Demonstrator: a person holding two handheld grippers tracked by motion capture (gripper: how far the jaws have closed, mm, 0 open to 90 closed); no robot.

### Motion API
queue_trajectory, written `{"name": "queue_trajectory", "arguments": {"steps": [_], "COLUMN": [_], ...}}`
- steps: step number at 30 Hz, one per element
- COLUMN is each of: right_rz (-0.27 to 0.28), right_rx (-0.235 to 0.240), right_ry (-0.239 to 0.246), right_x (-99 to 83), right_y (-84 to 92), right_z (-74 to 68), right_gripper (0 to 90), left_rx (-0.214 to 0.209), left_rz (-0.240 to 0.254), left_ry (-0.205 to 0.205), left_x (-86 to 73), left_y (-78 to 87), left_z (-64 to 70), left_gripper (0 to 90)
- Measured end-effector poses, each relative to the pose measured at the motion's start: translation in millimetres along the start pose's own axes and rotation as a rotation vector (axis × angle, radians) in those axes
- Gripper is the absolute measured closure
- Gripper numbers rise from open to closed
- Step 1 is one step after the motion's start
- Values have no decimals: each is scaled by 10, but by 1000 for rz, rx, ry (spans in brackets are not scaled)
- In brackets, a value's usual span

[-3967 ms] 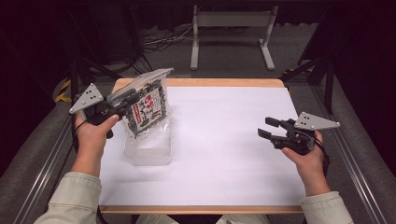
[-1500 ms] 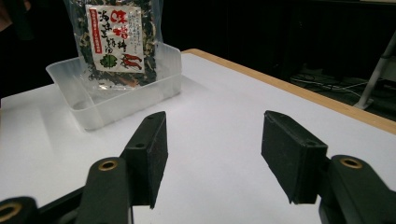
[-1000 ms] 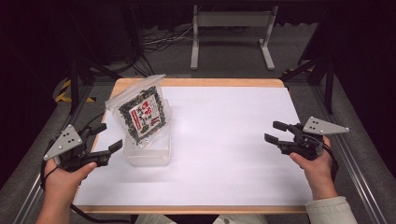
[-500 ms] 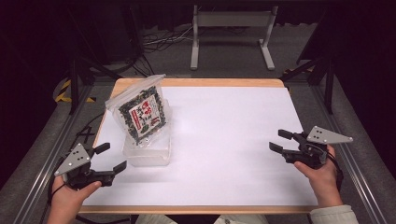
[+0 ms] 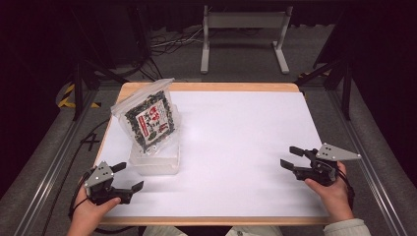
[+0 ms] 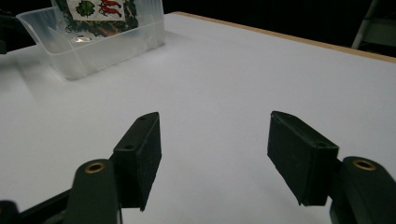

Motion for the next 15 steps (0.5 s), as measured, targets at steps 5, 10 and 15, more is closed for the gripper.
{"name": "queue_trajectory", "arguments": {"steps": [5,10,15], "right_rz": [-7,-24,-45], "right_rx": [-4,0,0], "right_ry": [-6,-18,-37], "right_x": [-74,-162,-230], "right_y": [-20,-62,-100], "right_z": [11,19,34], "right_gripper": [357,357,357], "left_rx": [7,18,20], "left_rz": [-29,-40,-63], "left_ry": [-1,11,-5], "left_x": [-74,-77,-78], "left_y": [-46,-57,-80], "left_z": [-12,-18,-7], "left_gripper": [68,66,66]}}
Point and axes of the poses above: each handheld gripper's, and its own axes: y roughly backward along the jaws, x roughly out of its top, z roughly to its right, the point moved 5 cm from there along -y, roughly forward along the jaws, and after that the axes turned 9 degrees about x, right-handed, at the moved point
